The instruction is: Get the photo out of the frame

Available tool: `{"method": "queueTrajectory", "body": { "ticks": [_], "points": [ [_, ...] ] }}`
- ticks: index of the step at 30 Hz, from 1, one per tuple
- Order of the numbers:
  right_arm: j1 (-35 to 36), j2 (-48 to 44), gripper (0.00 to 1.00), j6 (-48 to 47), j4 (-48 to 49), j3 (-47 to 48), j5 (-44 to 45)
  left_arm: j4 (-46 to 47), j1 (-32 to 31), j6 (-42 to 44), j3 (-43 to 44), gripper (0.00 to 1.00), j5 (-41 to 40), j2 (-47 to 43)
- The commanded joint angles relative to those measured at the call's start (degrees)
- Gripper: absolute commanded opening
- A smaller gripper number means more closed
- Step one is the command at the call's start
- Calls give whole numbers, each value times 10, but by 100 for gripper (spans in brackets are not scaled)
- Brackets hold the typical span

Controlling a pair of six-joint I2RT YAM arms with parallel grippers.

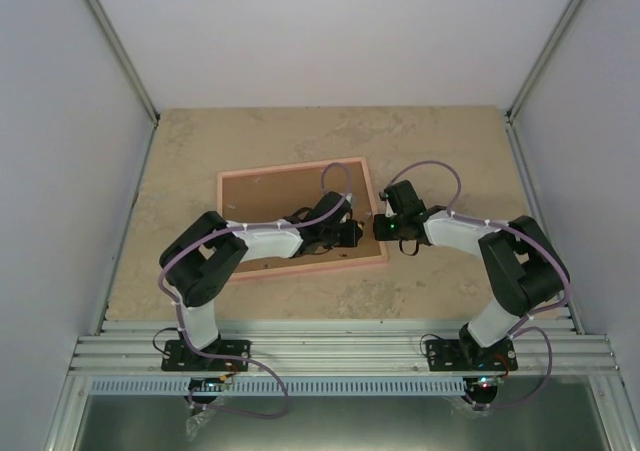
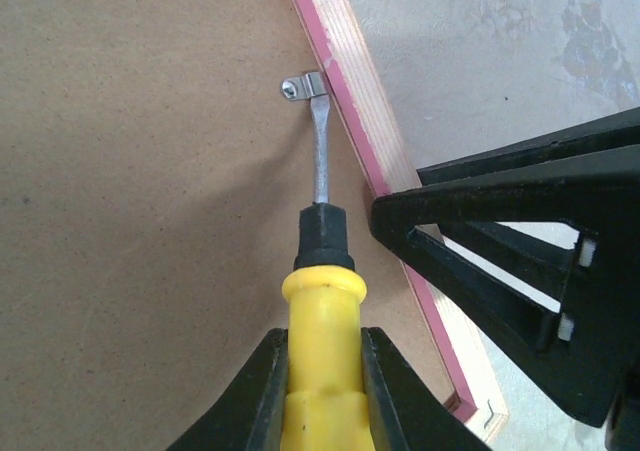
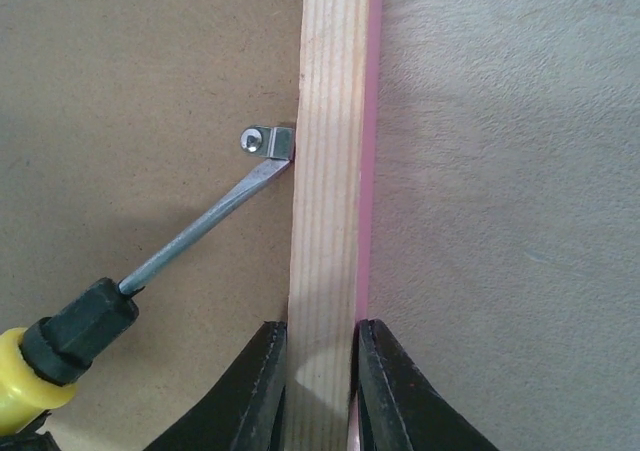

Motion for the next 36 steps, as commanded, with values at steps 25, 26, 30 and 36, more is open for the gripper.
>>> {"method": "queueTrajectory", "body": {
  "ticks": [25, 26, 30, 36],
  "points": [
    [1, 9, 18, 9, 3, -11, 7, 21, -1, -101, 8, 0, -161, 20],
    [0, 10, 18, 9, 4, -11, 7, 27, -1, -102, 6, 0, -163, 20],
    [0, 12, 18, 11, 4, -11, 7, 32, -1, -107, 10, 0, -154, 23],
    [-8, 2, 19, 13, 3, -16, 12, 51, -1, -109, -37, 0, -152, -38]
  ]
}}
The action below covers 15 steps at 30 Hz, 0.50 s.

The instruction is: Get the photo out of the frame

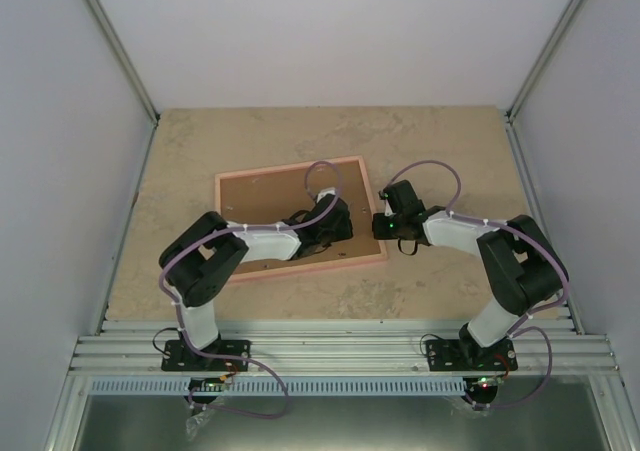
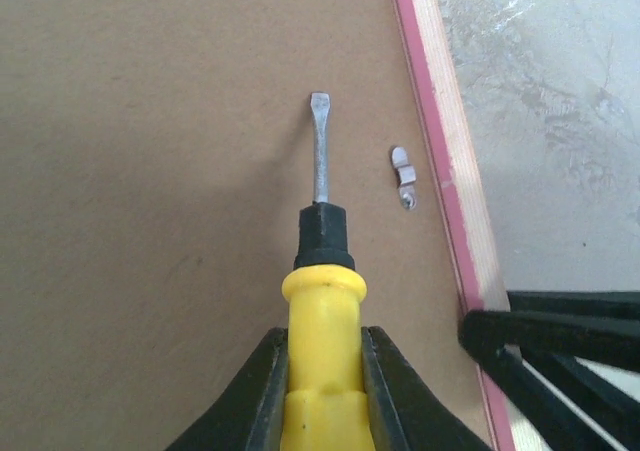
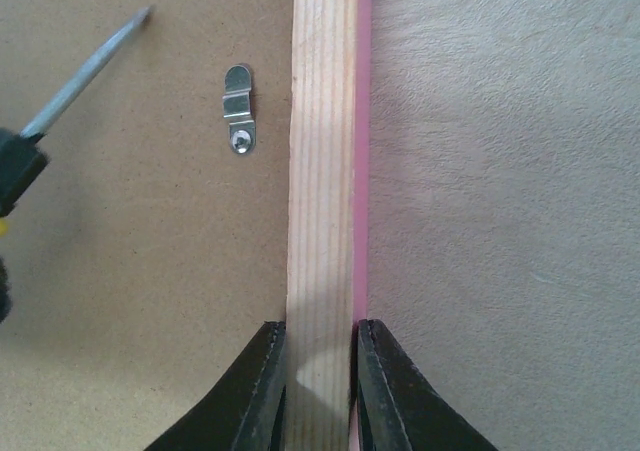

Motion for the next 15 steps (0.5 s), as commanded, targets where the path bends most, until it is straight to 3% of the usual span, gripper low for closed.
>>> {"method": "queueTrajectory", "body": {
  "ticks": [1, 6, 15],
  "points": [
    [-8, -5, 19, 7, -17, -16, 6, 12, -2, -8, -35, 0, -20, -62],
    [-18, -17, 19, 4, -23, -20, 13, -6, 17, 1, -68, 0, -43, -125],
    [-32, -37, 22, 6, -34, -29, 51, -41, 147, 32, -166, 0, -60, -278]
  ]
}}
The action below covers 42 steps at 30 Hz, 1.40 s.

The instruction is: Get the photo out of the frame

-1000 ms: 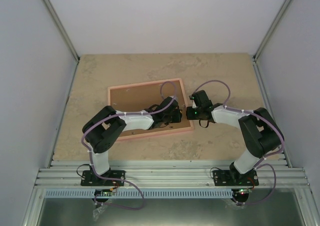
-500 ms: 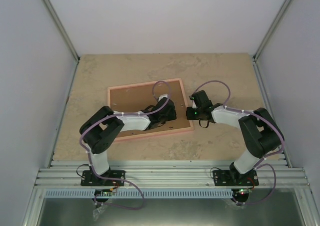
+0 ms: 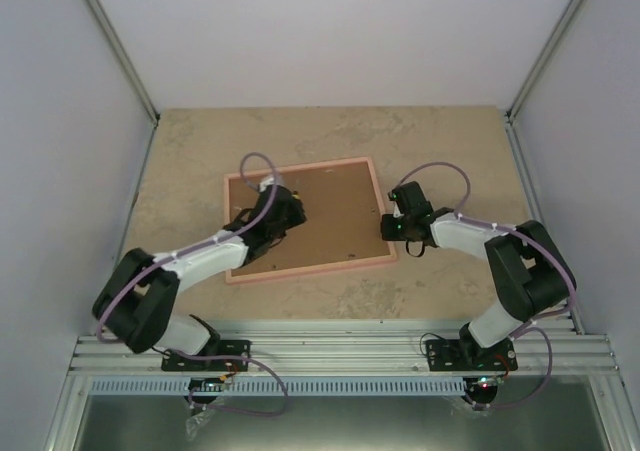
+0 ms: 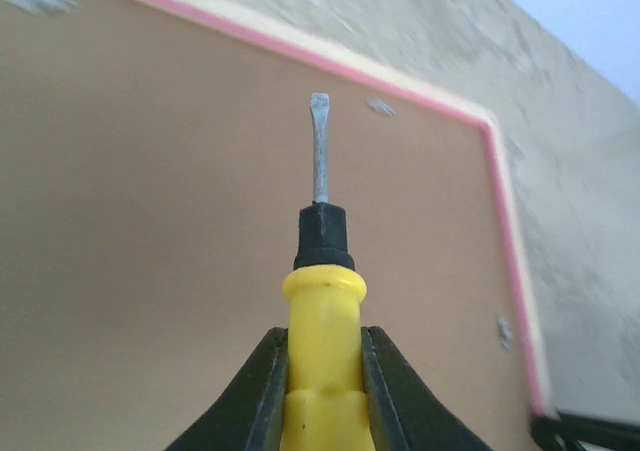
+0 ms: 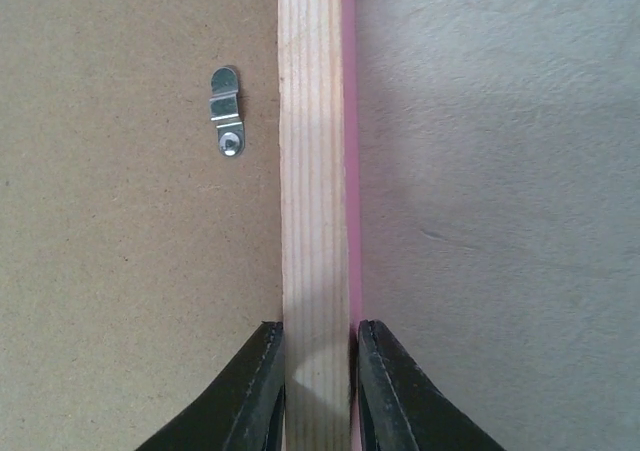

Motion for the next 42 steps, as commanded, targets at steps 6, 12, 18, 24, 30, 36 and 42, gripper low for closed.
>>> {"method": "queueTrajectory", "body": {
  "ticks": [6, 12, 18, 24, 30, 36, 42],
  "points": [
    [-19, -4, 23, 11, -27, -6, 55, -57, 151, 66, -71, 0, -31, -137],
    [-22, -18, 25, 13, -19, -16, 51, -67, 237, 114, -80, 0, -33, -169],
    [-22, -18, 25, 10, -15, -18, 39, -35, 318, 145, -93, 0, -10, -123],
    [-22, -5, 26, 4, -9, -15, 22, -25, 366, 173, -63, 0, 12, -43],
    [-22, -8, 27, 1, -8, -16, 22, -34, 426, 156, -50, 0, 16, 1],
    [-22, -3, 27, 1, -7, -15, 21, -52, 456, 147, -28, 0, 39, 44],
    [-22, -5, 29, 0, -6, -15, 21, -84, 456, 142, -4, 3, 56, 89]
  ]
}}
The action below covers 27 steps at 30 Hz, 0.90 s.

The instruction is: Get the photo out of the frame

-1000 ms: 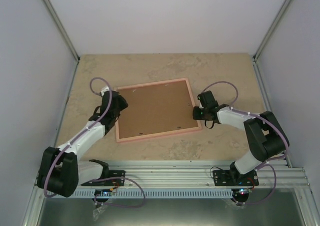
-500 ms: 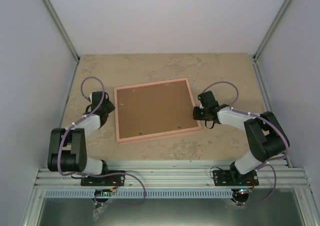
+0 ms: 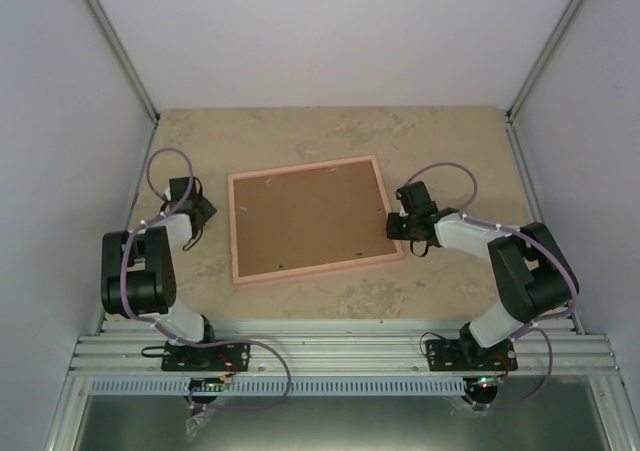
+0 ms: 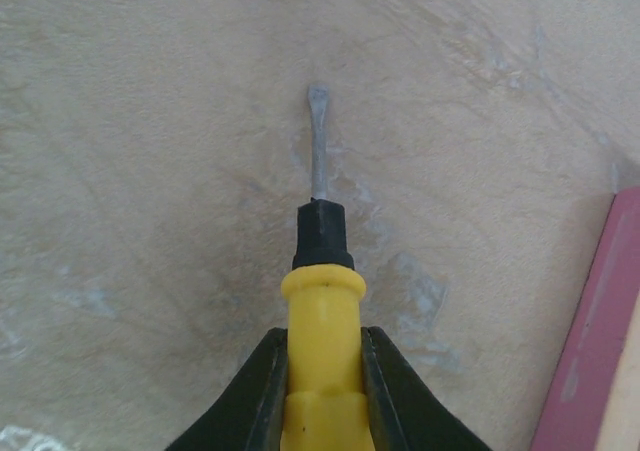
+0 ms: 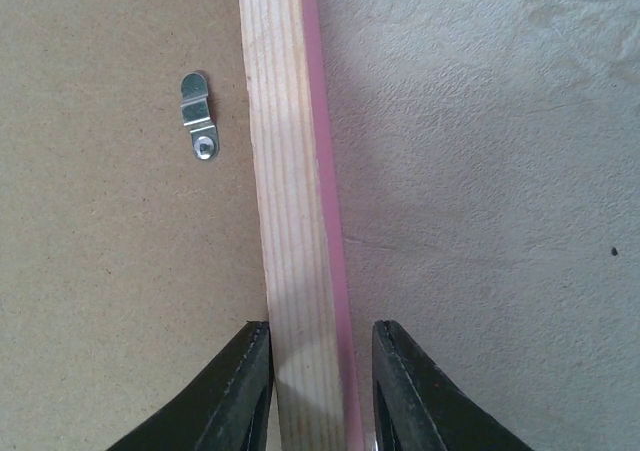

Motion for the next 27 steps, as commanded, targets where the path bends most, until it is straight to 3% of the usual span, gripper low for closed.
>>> {"method": "queueTrajectory", "body": {
  "ticks": [1, 11, 21, 27],
  "points": [
    [-1, 4, 29, -6, -2, -6, -2, -31, 2, -9, 17, 4, 20, 21],
    [-1, 5, 32, -8, 1, -6, -21, -36, 2, -16, 2, 28, 9, 4],
    [-1, 10, 35, -9, 4, -5, -27, -31, -1, -24, -28, 39, 15, -61],
    [-1, -5, 42, -13, 9, -10, -27, -23, -63, -34, -45, 45, 11, -91]
  ]
}}
